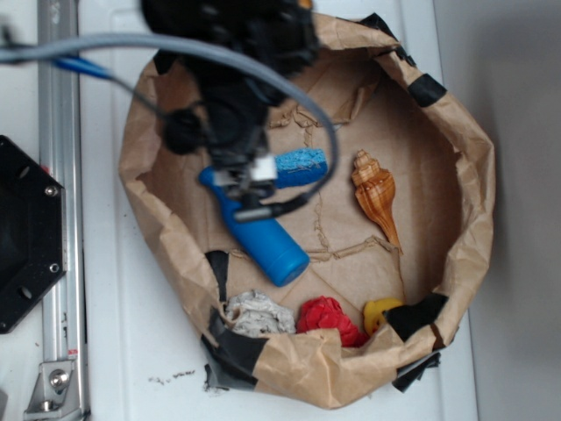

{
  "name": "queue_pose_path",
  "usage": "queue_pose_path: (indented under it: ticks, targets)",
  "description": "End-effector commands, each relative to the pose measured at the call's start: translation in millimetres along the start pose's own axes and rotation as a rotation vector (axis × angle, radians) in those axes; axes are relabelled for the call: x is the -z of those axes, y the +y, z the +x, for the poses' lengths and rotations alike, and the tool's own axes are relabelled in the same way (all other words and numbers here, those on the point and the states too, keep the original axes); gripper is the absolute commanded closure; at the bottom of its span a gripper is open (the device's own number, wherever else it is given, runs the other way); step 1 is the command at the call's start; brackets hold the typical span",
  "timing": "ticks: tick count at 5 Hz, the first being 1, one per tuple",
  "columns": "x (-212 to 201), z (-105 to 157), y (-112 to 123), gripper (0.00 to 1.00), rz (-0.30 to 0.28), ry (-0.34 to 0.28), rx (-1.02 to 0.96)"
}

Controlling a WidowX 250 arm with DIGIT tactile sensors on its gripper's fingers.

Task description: Grab the blue sponge.

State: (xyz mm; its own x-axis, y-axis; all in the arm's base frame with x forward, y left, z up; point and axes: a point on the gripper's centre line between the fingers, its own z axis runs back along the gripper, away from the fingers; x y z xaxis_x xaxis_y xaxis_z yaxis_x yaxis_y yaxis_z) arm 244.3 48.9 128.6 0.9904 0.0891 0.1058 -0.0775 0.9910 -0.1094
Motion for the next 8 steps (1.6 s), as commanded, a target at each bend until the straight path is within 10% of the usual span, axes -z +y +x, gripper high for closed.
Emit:
queue_pose_path:
  ticks: [1, 4, 7, 8]
  targets:
    - [80, -15, -32, 0.00, -0.075, 0.066, -0.066]
    - [86, -9, 19, 0.00, -0.047, 0.086, -0.111]
    - [108, -7, -12, 0.06, -0.009, 0.155, -0.033]
    - [116, -12, -14, 1.00, 0.057, 0.199, -0.050]
